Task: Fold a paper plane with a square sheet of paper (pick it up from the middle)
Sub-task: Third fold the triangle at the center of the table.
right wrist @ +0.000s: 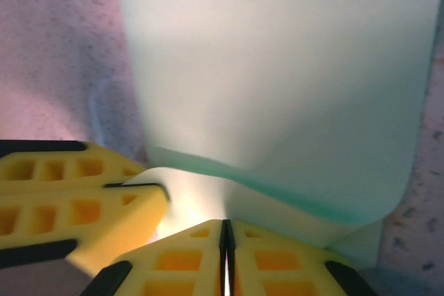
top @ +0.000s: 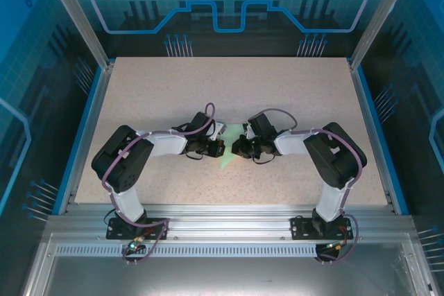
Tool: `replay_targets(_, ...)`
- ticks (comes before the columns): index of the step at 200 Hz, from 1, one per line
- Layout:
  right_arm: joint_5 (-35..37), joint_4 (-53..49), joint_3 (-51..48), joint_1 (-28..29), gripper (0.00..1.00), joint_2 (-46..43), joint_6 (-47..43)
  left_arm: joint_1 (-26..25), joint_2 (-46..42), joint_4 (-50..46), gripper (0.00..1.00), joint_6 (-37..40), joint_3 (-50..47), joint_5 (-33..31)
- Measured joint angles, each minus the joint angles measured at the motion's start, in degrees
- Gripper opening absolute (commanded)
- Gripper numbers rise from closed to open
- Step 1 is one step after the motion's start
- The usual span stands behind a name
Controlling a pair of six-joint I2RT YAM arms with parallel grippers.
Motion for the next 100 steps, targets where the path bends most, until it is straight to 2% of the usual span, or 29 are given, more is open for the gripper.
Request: replay_targets(100,1.51,-7.89,7.3,-0.81,0.12,-1.38,-3.34,0.04,0.46,-0.66,0.04,0.02,0.72,0.24)
